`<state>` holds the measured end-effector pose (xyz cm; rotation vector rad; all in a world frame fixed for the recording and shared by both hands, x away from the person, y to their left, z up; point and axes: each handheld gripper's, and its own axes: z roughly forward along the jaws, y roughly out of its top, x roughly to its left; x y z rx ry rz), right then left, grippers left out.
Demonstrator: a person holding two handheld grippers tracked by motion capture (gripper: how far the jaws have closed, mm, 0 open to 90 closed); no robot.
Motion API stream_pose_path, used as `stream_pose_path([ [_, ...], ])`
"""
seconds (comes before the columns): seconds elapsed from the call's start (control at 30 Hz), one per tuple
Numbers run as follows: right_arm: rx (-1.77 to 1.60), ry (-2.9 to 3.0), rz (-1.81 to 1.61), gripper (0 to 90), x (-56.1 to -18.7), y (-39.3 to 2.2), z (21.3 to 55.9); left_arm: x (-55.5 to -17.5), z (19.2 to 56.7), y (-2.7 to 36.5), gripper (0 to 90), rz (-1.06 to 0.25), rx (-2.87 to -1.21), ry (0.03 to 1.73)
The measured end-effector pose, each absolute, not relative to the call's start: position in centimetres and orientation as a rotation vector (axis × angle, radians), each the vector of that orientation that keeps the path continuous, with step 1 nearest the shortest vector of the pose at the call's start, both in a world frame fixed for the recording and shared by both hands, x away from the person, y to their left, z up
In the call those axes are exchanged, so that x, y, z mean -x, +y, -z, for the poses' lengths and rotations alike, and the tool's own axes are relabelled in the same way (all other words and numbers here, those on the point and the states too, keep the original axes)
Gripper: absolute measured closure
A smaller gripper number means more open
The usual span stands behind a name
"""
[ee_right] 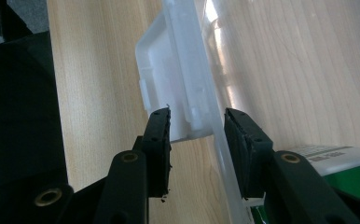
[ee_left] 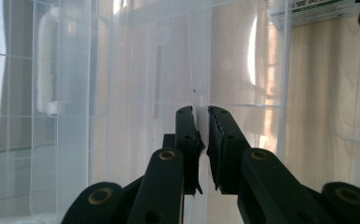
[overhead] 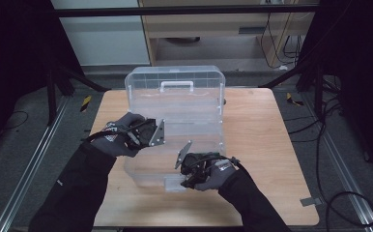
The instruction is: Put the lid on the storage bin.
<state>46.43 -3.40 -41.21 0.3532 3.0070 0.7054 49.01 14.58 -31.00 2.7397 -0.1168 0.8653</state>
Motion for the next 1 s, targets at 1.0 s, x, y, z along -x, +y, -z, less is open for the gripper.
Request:
stream_pose_path([
  [1.0,-0.558,2.664,-1.209,66.4,-45.5,-8.8,38.6,-48.3,31.6,15.1,79.9,-0.805,-2.680,-0.049],
])
